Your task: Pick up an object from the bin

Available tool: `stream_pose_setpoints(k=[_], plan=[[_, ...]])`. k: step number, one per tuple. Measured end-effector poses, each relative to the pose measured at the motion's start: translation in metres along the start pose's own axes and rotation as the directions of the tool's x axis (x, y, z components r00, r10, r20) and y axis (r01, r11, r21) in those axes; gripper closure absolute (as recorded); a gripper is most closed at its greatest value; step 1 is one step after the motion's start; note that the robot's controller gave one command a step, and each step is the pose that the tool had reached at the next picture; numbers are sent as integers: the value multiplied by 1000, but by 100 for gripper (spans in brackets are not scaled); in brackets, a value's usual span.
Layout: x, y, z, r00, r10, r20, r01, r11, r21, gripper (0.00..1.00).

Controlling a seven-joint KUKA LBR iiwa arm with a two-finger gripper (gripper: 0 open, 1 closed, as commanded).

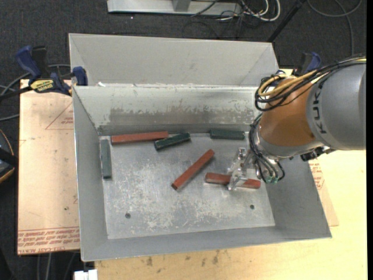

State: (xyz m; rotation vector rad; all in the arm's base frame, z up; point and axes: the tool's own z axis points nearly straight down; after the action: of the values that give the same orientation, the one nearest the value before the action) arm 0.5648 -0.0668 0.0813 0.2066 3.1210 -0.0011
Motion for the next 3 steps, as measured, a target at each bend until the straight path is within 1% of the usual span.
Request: stream_pose_setpoints(k=[1, 2, 3], plan=[[3, 0, -17, 1000, -7, -14, 7, 1000, 0, 100], [1, 1, -34, 1000, -7, -11, 7, 1000, -1, 100], [0, 1, -43, 1000, -6, -7, 6, 1000, -1, 100]])
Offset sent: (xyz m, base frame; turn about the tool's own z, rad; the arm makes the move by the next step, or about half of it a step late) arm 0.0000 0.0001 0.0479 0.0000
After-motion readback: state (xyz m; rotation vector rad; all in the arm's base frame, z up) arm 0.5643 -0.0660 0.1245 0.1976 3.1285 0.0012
